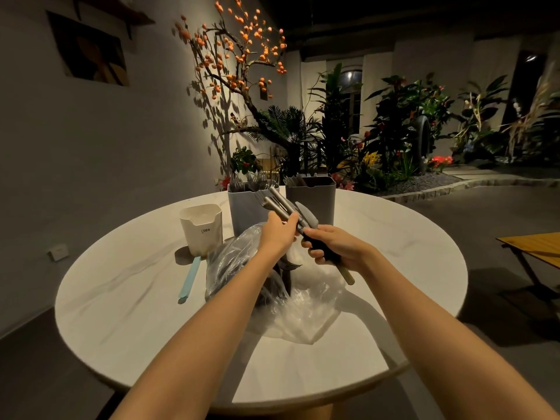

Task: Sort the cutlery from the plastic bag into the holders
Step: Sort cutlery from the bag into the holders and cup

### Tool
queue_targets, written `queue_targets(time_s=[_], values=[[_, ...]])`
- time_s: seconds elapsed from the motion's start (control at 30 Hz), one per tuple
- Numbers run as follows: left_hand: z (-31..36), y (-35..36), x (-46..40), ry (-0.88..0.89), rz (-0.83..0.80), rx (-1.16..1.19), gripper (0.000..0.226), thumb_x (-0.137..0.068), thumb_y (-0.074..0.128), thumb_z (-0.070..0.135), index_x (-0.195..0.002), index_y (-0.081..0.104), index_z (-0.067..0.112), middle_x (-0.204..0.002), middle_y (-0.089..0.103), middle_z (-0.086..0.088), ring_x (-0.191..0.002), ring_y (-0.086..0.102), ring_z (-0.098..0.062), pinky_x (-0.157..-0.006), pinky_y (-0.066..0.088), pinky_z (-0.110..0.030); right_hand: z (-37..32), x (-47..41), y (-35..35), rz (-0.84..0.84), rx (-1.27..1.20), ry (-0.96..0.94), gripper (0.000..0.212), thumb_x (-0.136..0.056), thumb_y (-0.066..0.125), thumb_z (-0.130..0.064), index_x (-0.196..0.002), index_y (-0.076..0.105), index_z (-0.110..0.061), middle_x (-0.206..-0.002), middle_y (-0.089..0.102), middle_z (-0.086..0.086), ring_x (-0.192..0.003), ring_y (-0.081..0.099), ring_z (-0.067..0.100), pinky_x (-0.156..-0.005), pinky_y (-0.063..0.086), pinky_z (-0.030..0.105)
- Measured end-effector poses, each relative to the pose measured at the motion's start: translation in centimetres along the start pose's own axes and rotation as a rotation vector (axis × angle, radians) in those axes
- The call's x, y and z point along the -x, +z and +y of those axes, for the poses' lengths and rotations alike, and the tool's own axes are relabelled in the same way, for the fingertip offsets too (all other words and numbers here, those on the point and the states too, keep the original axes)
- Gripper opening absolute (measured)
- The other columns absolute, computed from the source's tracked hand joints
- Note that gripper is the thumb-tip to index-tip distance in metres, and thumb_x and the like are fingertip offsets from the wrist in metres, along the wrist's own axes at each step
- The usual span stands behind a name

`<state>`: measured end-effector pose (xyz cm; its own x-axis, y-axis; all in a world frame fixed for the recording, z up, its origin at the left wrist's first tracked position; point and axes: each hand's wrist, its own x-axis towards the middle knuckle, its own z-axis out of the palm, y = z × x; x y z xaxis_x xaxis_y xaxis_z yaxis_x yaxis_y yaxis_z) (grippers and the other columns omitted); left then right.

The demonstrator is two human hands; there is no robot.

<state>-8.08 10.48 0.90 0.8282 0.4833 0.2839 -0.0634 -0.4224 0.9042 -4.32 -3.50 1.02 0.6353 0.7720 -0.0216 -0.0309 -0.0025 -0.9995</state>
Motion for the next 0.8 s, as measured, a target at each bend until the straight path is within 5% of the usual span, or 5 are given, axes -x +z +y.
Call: queue_targets(time_s=[0.23, 0.4, 0.53, 0.67, 0.8], values=[[-0.4, 0.4, -2.7, -0.053, 0.110, -0.081, 0.038, -0.094, 0.053, 0.048, -0.105, 0.044, 0.013, -0.101, 0.065, -0.008, -0.086, 0.068, -0.026, -0.083, 0.057, -0.043, -0.4, -2.6, -0.5, -0.047, 0.029, -0.027, 0.020, -0.103, 0.043, -0.023, -0.094, 0.054, -0.009, -0.071, 0.053, 0.002, -0.051, 0.041, 0.008, -0.047, 0.037, 0.014], [-1.0, 0.4, -3.9, -0.060, 0.118, -0.089, 0.031, -0.093, 0.057, 0.044, -0.099, 0.051, 0.014, -0.091, 0.064, -0.002, -0.069, 0.067, -0.019, -0.063, 0.054, -0.029, 0.0, -4.2, -1.2, -0.033, 0.092, -0.041, 0.021, -0.102, 0.045, -0.023, -0.089, 0.055, -0.010, -0.071, 0.053, 0.002, -0.051, 0.040, 0.008, -0.047, 0.038, 0.015], [-2.1, 0.6, -4.0, -0.027, 0.115, -0.022, 0.021, -0.096, 0.055, 0.035, -0.091, 0.051, 0.015, -0.090, 0.064, -0.004, -0.074, 0.065, -0.020, -0.054, 0.047, -0.020, 1.2, -4.7, -1.4, -0.017, 0.072, -0.060, 0.021, -0.101, 0.047, -0.022, -0.085, 0.053, -0.009, -0.067, 0.051, 0.001, -0.049, 0.039, 0.009, -0.045, 0.036, 0.016], [-3.6, 0.8, -3.6, -0.056, 0.102, 0.035, 0.026, -0.096, 0.052, 0.030, -0.091, 0.057, 0.006, -0.086, 0.066, -0.011, -0.079, 0.064, -0.026, -0.064, 0.046, -0.029, 2.0, -4.9, -1.3, 0.017, 0.096, -0.049, 0.026, -0.099, 0.050, -0.026, -0.078, 0.050, -0.010, -0.065, 0.049, 0.002, -0.048, 0.036, 0.008, -0.044, 0.032, 0.015], [-3.5, 0.4, -3.1, -0.052, 0.068, 0.063, 0.026, -0.096, 0.052, 0.026, -0.085, 0.059, 0.004, -0.073, 0.063, -0.007, -0.064, 0.059, -0.018, -0.062, 0.045, -0.030, 2.4, -4.9, -1.0, 0.015, 0.014, -0.003, 0.033, -0.101, 0.043, -0.037, -0.084, 0.051, -0.009, -0.064, 0.047, 0.001, -0.045, 0.034, 0.007, -0.042, 0.032, 0.015]])
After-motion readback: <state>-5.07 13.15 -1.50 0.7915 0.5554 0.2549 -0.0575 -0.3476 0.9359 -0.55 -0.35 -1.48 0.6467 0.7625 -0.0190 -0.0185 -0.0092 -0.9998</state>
